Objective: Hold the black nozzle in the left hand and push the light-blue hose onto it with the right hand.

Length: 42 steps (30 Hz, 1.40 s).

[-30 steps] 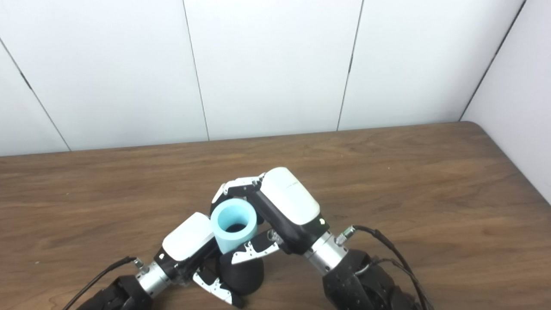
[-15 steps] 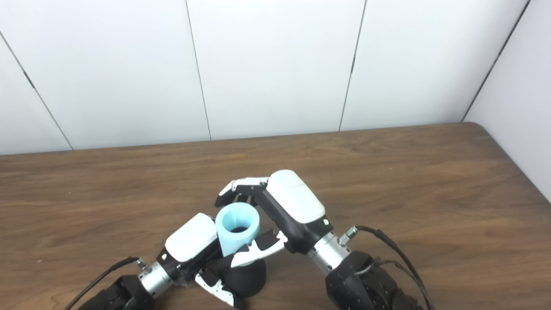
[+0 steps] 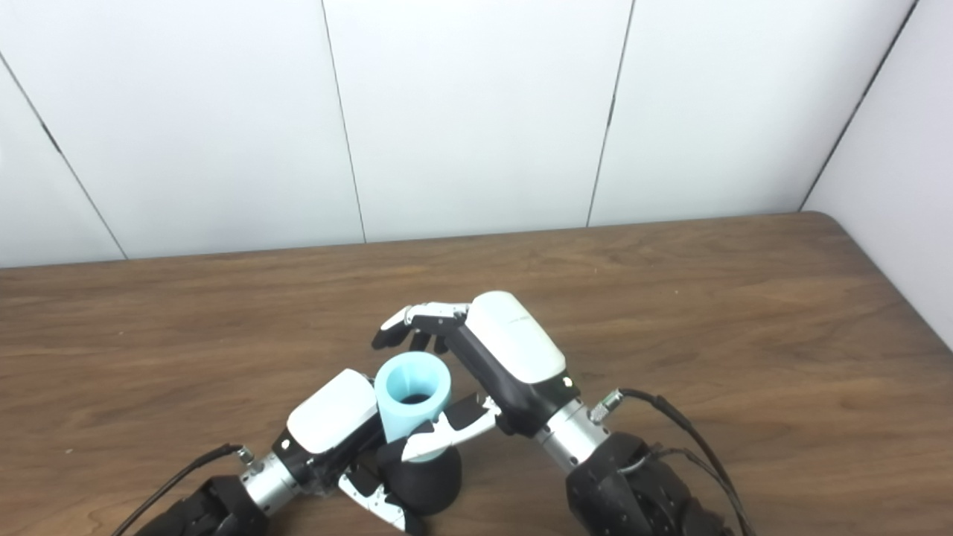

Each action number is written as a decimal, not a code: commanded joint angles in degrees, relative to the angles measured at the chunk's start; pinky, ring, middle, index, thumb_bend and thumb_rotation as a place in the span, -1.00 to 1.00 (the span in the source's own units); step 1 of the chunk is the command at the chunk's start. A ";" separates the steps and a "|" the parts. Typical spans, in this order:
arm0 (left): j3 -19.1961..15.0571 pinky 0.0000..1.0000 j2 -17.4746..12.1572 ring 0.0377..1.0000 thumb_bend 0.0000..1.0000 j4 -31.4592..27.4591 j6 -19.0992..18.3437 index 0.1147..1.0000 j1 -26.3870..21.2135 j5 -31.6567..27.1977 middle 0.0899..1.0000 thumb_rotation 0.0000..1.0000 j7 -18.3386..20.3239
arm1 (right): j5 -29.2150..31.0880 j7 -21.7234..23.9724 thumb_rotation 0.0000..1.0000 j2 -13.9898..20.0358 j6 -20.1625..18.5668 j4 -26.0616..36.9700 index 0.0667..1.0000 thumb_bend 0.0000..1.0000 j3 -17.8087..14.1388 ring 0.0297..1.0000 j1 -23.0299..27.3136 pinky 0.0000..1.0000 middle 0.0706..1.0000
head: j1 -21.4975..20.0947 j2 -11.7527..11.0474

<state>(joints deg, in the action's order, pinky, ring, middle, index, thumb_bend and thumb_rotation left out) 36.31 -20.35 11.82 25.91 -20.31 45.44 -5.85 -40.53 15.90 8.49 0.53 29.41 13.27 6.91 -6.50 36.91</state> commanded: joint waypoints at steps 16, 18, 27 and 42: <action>1.30 -0.81 -0.61 -0.76 0.04 1.79 0.91 -0.17 1.72 1.20 -0.72 -0.91 1.63 | 7.03 -2.82 0.57 0.47 1.38 4.99 0.45 1.00 -4.34 0.35 -0.22 0.09 0.45 | -0.05 0.05; 1.12 -0.78 -0.54 -0.73 0.04 1.72 0.86 -0.17 1.76 1.13 -0.68 -0.91 2.08 | 7.40 -3.08 0.64 0.71 1.61 5.40 0.45 1.00 -4.90 0.36 -0.28 0.09 0.47 | 0.11 0.10; 1.10 -0.80 -0.52 -0.75 0.04 2.42 0.96 -0.17 1.61 1.47 -0.71 -0.91 0.86 | 13.43 -2.24 0.98 2.18 0.87 7.47 0.46 1.00 -7.02 0.44 0.07 0.18 0.49 | -0.24 -0.23; 3.10 -0.82 -0.81 -0.77 0.04 4.85 0.98 -0.17 0.50 0.68 -0.72 -0.92 -2.57 | 15.97 -2.84 1.00 4.91 0.69 8.41 0.43 0.95 -10.89 0.39 0.98 0.10 0.45 | -0.84 -1.07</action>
<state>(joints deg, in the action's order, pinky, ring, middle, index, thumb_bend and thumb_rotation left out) 37.92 -20.66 13.51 26.77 -21.53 45.53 -8.04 -26.13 13.50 12.54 0.41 35.76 3.35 5.89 -7.29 35.77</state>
